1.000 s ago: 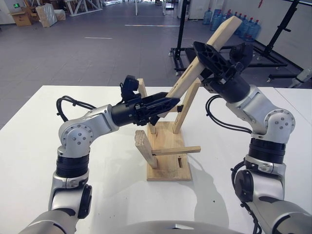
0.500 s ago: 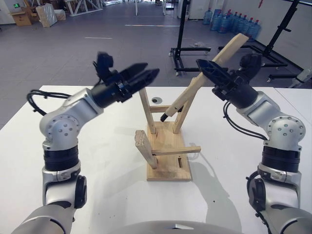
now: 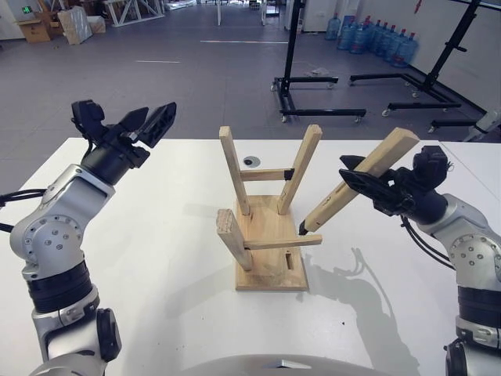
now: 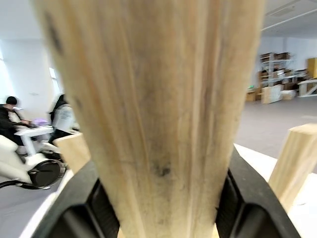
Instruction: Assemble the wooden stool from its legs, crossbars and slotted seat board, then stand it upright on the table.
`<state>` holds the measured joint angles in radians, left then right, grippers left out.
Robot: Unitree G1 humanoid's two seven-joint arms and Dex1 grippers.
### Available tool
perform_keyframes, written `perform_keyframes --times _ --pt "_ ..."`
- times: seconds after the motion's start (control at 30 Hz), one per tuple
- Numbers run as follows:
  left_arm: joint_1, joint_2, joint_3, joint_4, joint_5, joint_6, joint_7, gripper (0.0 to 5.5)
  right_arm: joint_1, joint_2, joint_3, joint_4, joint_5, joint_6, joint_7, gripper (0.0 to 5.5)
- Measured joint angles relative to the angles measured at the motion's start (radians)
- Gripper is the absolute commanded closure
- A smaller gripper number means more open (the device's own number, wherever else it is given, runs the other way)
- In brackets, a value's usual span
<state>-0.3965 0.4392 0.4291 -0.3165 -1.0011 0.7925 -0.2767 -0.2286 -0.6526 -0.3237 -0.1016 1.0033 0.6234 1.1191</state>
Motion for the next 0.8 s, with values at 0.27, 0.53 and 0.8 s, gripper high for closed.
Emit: perform_keyframes --times 0.27,0.53,0.8 --pt "0.016 0.023 -0.025 0.073 0.047 -0.033 -0.092 0.52 0.019 0.022 -0.001 0.151 -0.001 -0.001 0.158 3.45" --pt "0.016 0.041 -0.061 0.128 0.079 -0.034 -0.151 0.52 0.066 0.176 0.003 0.172 -0.101 -0.293 0.282 3.45" --pt "0.015 0.042 -0.08 0.138 0.095 -0.034 -0.168 0.52 0.074 0.164 0.042 0.194 -0.158 -0.348 0.392 3.45"
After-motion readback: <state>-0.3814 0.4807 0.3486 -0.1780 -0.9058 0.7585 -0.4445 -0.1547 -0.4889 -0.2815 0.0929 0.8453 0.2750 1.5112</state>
